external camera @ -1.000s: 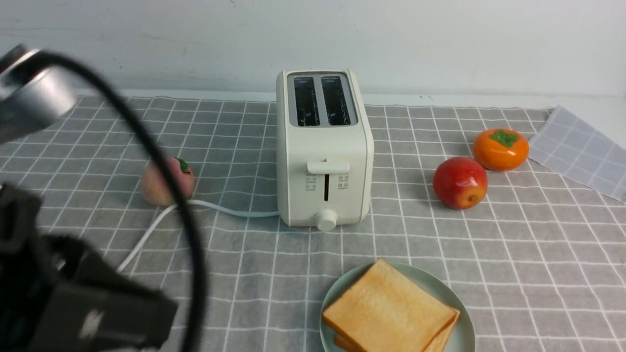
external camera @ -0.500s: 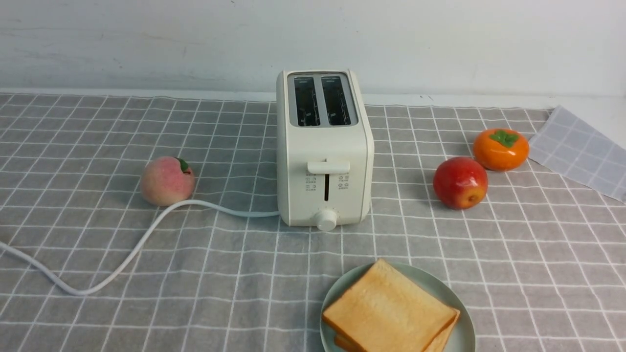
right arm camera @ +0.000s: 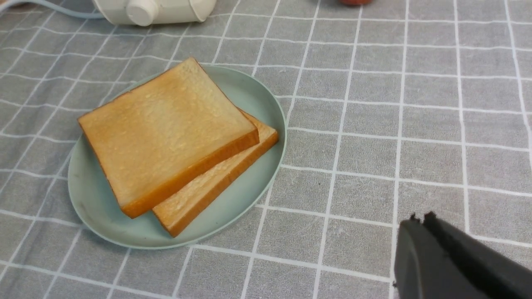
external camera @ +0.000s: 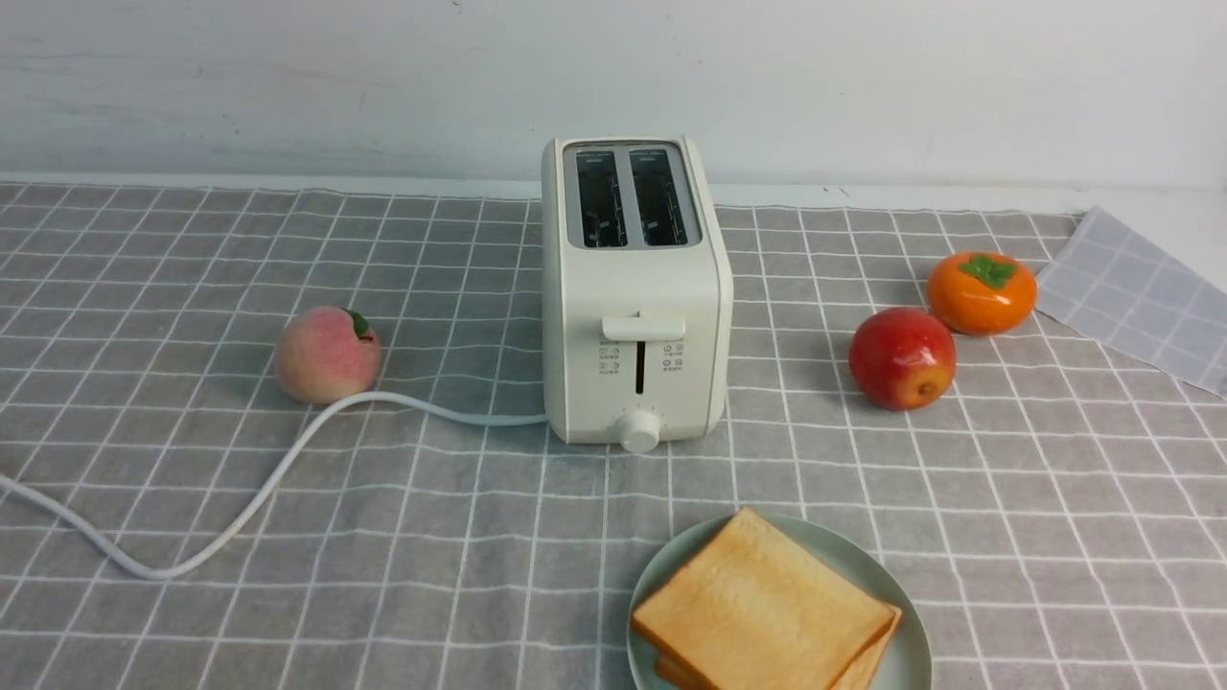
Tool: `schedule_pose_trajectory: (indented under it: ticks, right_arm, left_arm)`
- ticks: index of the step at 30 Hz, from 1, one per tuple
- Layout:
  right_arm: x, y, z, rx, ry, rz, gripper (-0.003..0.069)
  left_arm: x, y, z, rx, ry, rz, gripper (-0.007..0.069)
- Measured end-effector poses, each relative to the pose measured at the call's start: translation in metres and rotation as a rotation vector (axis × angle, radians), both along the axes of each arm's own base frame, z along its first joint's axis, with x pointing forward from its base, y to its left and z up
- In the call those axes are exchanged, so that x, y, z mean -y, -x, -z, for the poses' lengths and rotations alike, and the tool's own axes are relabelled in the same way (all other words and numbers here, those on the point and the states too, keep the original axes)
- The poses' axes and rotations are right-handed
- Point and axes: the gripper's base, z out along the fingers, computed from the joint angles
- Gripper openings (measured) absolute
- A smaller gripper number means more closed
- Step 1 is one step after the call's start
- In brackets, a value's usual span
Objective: Take toasted bread from bread machine on grey coffee table place on plate.
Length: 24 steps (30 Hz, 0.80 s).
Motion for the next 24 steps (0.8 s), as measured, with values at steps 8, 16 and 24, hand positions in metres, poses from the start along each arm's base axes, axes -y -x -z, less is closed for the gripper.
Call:
schedule_pose_trajectory:
  ticks: [8,16,24]
  right_arm:
    - [0.0,0.0,0.0,0.0,0.0,0.0,0.0005]
    - [0.0,0.0,0.0,0.0,0.0,0.0,0.0013]
    - [0.0,0.0,0.0,0.0,0.0,0.0,0.0022]
  left_arm:
    - [0.0,0.0,0.0,0.0,-0.001,0.0,-0.0014]
    - [0.0,0.0,0.0,0.0,-0.001,0.0,-0.0013]
    - [0.0,0.0,0.0,0.0,-0.001,0.0,-0.0011]
